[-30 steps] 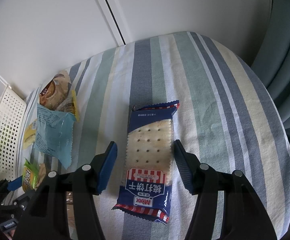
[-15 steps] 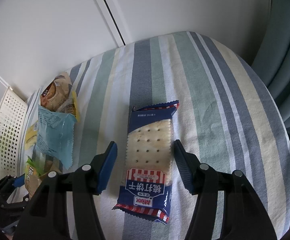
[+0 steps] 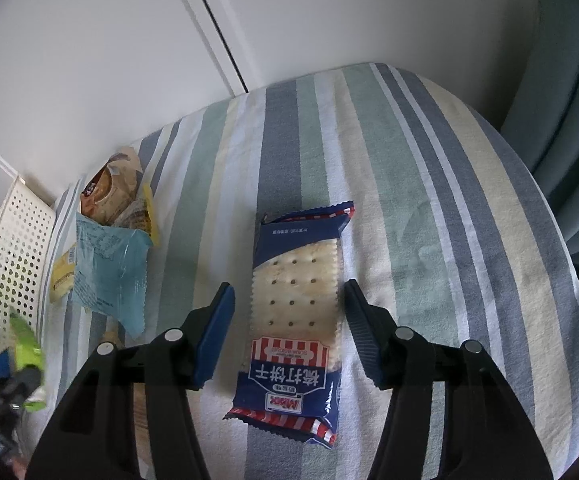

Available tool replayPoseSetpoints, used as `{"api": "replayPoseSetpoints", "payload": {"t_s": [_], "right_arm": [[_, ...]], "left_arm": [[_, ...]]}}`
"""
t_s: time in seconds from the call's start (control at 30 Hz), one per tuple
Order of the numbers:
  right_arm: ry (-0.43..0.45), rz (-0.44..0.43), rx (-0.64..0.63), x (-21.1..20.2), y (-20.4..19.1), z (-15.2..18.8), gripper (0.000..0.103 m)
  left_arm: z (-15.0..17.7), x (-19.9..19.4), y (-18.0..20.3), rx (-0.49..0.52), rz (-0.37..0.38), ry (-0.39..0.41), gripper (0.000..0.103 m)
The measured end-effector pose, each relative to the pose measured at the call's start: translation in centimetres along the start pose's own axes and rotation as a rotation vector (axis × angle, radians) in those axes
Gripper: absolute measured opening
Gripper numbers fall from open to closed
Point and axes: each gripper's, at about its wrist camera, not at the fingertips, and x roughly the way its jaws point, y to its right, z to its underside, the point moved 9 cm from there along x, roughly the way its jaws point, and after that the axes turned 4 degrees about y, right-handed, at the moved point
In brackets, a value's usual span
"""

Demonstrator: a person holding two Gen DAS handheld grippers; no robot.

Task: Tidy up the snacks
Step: 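Carry the cake pack into the basket and open the left gripper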

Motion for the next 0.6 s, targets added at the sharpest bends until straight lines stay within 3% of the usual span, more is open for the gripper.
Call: {"api": "replayPoseSetpoints", "payload": {"t_s": [0.23,0.6], "right_arm": [[0.009,-0.021,0.042,-0.2,0.9,-0.2,0.049],[-0.003,0.056,-0.028,0.1,-0.1,0.0,0.050]], "left_arm": [[-3.0,-4.6,-0.9,-0.028,-0.029,0.126,0.058],[-5.2,-10.3,-9.3,-0.165,-0.161,0.277,0.058]]}}
